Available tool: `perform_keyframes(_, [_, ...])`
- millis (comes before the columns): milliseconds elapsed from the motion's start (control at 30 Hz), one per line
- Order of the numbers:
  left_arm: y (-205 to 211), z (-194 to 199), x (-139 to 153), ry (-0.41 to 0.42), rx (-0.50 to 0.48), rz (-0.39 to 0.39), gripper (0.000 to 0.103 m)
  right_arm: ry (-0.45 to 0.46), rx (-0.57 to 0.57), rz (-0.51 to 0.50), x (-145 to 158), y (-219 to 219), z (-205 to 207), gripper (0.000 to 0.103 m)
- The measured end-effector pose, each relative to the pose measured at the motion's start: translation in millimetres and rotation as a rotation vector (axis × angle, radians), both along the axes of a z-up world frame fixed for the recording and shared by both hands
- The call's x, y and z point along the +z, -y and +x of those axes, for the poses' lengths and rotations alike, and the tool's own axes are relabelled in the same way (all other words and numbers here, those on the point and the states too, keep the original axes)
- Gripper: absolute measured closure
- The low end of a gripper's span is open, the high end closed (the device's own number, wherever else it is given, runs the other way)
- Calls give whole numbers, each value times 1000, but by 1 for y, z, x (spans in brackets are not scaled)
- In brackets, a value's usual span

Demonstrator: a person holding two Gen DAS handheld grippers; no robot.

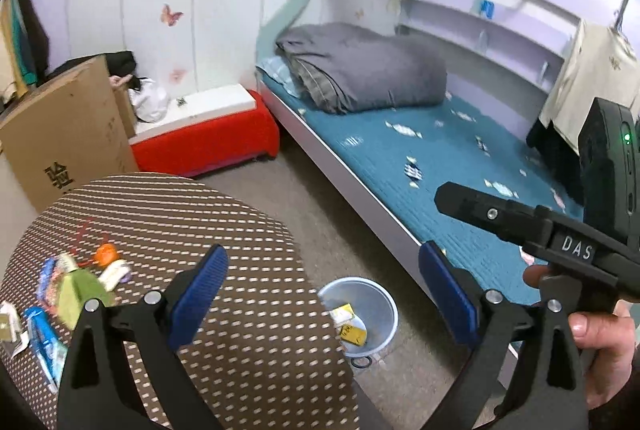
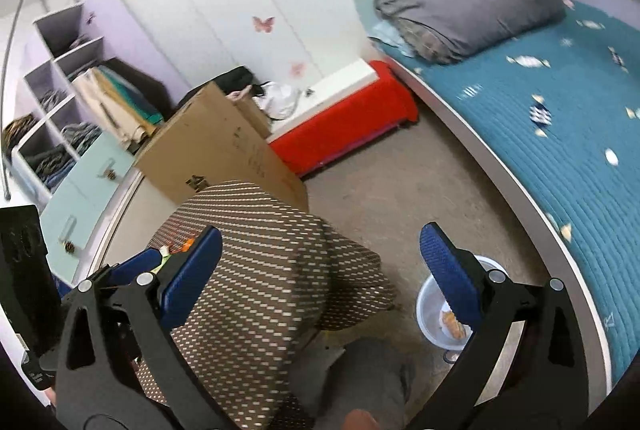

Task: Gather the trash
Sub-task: 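Return to the table and grasp the teal tube with the left gripper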

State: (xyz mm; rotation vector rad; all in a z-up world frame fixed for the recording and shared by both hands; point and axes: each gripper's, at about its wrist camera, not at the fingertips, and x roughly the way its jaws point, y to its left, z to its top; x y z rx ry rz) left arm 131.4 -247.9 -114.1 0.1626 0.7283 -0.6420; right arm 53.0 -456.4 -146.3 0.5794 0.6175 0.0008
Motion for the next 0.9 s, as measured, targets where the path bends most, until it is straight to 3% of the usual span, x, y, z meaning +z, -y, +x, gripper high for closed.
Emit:
perform_keyframes(367, [-81,-18,25,123,143,-11,9,66,156,-107,47,-83,17,6])
perform_keyframes(467, [-102,-20,26,155,192,35,8,78,196,-137,54,-105,21,6])
perform_keyframes(533, [-114,-24,26,146,218,64,8,81,222,-148,58,-117,23,6])
perform_keyframes(900, [-196,-24,20,93,334,22,8,73,336,-223,66,-183,38,6])
